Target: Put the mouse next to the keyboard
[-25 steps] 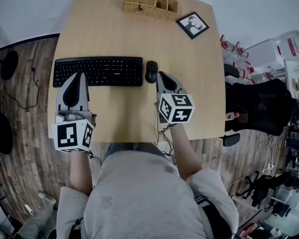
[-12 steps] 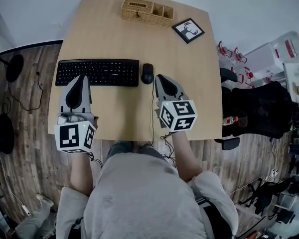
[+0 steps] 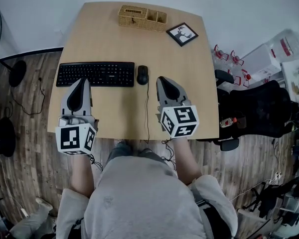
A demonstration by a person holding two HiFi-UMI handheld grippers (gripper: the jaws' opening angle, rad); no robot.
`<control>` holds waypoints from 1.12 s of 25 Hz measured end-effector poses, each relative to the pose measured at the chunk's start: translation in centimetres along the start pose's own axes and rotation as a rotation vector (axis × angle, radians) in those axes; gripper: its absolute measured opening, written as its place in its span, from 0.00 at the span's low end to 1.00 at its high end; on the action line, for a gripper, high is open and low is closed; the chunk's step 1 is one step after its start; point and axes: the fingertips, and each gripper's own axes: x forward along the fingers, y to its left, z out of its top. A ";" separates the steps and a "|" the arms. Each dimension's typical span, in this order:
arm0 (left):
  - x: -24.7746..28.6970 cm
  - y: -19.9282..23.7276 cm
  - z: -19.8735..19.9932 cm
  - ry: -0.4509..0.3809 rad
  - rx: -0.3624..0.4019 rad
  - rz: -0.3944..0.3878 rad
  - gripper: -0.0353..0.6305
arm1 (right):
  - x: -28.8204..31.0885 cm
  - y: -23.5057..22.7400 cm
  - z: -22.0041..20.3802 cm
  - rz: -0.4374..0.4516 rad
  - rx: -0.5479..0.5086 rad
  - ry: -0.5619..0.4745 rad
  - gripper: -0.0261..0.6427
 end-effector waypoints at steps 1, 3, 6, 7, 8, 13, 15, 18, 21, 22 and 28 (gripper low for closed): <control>-0.3 -0.2 0.2 -0.002 0.001 0.001 0.07 | -0.5 0.0 0.4 0.001 0.001 -0.011 0.06; -0.8 -0.6 0.5 -0.006 0.003 0.003 0.07 | -1.5 0.0 1.1 0.005 0.001 -0.036 0.06; -1.4 -1.3 1.0 -0.013 0.006 0.005 0.07 | -2.9 0.1 2.1 0.013 -0.001 -0.076 0.06; -1.6 -1.6 1.1 -0.016 0.006 0.005 0.07 | -3.4 0.1 2.4 0.015 0.000 -0.087 0.06; -1.8 -1.9 1.2 -0.018 0.008 0.004 0.07 | -3.9 0.0 2.7 0.016 0.003 -0.097 0.06; -2.8 -3.1 1.7 -0.027 0.014 0.006 0.07 | -6.1 -0.1 4.0 0.022 0.010 -0.150 0.06; -3.2 -3.6 1.9 -0.031 0.016 0.011 0.07 | -6.8 -0.2 4.5 0.021 -0.002 -0.169 0.06; -3.9 -4.3 2.1 -0.034 0.018 0.019 0.07 | -8.0 -0.3 5.0 0.016 -0.030 -0.188 0.06; -4.5 -4.8 2.3 -0.037 0.020 0.030 0.07 | -8.9 -0.4 5.3 0.015 -0.058 -0.204 0.06; -4.7 -5.0 2.3 -0.038 0.020 0.034 0.07 | -9.1 -0.4 5.4 0.017 -0.063 -0.209 0.06; -5.5 -6.0 2.8 -0.047 0.028 0.054 0.07 | -10.5 -0.3 5.9 0.026 -0.107 -0.237 0.06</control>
